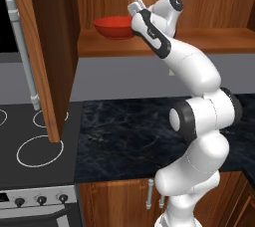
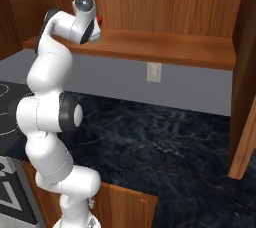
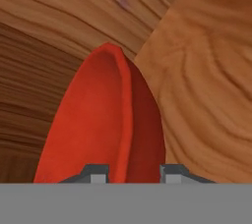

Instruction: Move the bowls from the cabinet to the plates on the dining table.

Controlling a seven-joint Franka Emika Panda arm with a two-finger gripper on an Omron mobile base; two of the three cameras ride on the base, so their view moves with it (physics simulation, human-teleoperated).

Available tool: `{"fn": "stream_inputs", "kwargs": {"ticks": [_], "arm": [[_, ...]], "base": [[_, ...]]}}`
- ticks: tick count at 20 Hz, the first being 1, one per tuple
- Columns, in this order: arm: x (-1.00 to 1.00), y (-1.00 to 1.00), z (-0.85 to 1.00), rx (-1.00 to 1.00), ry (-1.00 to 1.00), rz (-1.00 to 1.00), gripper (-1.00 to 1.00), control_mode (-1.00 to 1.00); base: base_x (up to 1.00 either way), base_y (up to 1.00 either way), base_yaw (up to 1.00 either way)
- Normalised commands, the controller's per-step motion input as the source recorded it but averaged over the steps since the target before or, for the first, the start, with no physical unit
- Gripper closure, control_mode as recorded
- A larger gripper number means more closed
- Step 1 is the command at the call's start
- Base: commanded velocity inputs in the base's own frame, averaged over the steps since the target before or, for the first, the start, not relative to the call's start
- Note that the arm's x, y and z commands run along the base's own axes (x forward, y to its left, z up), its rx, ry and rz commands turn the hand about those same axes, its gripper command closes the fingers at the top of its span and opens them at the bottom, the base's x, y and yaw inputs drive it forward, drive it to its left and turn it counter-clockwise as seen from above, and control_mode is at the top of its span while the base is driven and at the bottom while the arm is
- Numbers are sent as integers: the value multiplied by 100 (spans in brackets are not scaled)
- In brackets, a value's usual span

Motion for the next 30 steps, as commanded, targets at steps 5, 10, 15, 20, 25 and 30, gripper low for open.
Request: {"fn": "stream_inputs", "kwargs": {"ticks": [5, 10, 15, 20, 25, 30], "arm": [[-18, -9, -2, 3, 0, 0, 100, -100], [-53, -1, -2, 1, -1, -1, 100, -100], [-52, -1, 22, 1, 3, 0, 100, -100], [-56, -14, 30, 3, 2, 0, 100, -100], [-60, -14, 25, 1, 2, 1, 100, -100], [-62, -7, 13, 0, -1, 0, 100, -100]], "base": [[0, 0, 0], [0, 0, 0], [0, 0, 0], [0, 0, 0], [0, 0, 0], [0, 0, 0]]}}
